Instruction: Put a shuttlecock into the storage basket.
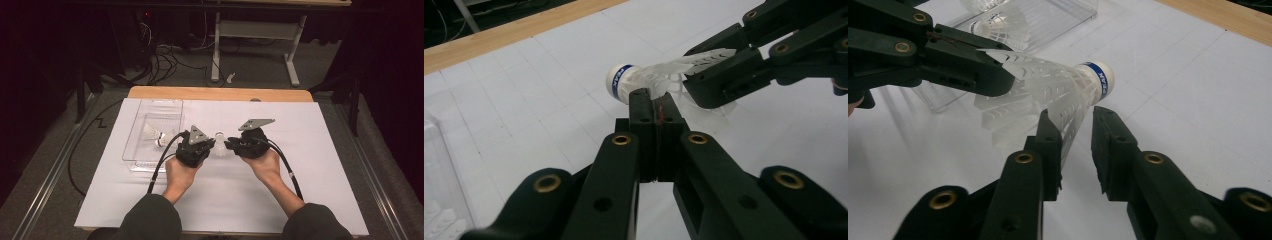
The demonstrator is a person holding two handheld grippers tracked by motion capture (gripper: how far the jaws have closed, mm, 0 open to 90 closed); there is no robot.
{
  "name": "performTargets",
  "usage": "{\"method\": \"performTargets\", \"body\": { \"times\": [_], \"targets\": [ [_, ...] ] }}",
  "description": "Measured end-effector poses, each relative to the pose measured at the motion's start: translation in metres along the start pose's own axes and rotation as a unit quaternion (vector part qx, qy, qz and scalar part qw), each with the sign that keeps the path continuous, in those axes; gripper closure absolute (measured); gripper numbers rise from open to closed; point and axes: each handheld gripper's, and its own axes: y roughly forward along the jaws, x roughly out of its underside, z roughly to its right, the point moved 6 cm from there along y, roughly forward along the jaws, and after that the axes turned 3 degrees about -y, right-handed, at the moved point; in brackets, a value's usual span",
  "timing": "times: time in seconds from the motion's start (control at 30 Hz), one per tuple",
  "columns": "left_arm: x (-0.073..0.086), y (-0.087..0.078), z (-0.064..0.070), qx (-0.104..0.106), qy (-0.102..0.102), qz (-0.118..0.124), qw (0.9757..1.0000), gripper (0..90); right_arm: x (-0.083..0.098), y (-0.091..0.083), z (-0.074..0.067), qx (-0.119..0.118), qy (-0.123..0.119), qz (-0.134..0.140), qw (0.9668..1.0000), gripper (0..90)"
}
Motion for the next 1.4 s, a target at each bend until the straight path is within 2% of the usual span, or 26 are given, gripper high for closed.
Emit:
{"method": "performTargets", "body": {
  "times": [0.17, 0.4, 0.6, 0.77, 0.87, 1.03, 1.37, 1.4],
  "targets": [
    [-0.002, 0.0, -0.002, -0.003, -0.006, -0.004, 1.0, 90.0, 0.0, 0.0, -0.002, -0.008, -0.005, 0.0, 1.0, 60.2],
    [-0.002, -0.002, -0.006, -0.002, -0.015, -0.008, 0.9999, 90.0, 0.0, -0.005, 0.0, -0.02, -0.001, 0.02, 0.9996, 45.8],
    [-0.003, -0.006, -0.009, -0.002, -0.017, -0.006, 0.9998, 90.0, 0.004, -0.012, 0.001, -0.022, -0.001, 0.032, 0.9992, 42.4],
    [-0.004, -0.008, -0.009, 0.007, -0.019, -0.004, 0.9998, 90.0, 0.009, -0.018, 0.003, -0.016, 0.001, 0.033, 0.9993, 39.3],
    [-0.003, -0.009, -0.009, 0.011, -0.021, -0.005, 0.9997, 90.0, 0.01, -0.02, 0.004, -0.011, -0.005, 0.034, 0.9994, 38.8],
    [-0.004, -0.013, -0.011, 0.01, -0.02, -0.004, 0.9997, 90.0, 0.014, -0.024, 0.006, -0.006, -0.003, 0.041, 0.9991, 38.7],
    [-0.005, -0.02, -0.015, 0.024, -0.031, -0.001, 0.9992, 90.0, 0.02, -0.034, 0.011, -0.002, 0.001, 0.054, 0.9985, 38.4],
    [-0.006, -0.022, -0.015, 0.021, -0.026, -0.002, 0.9994, 90.0, 0.021, -0.035, 0.011, -0.003, 0.001, 0.056, 0.9984, 38.3]
  ]
}}
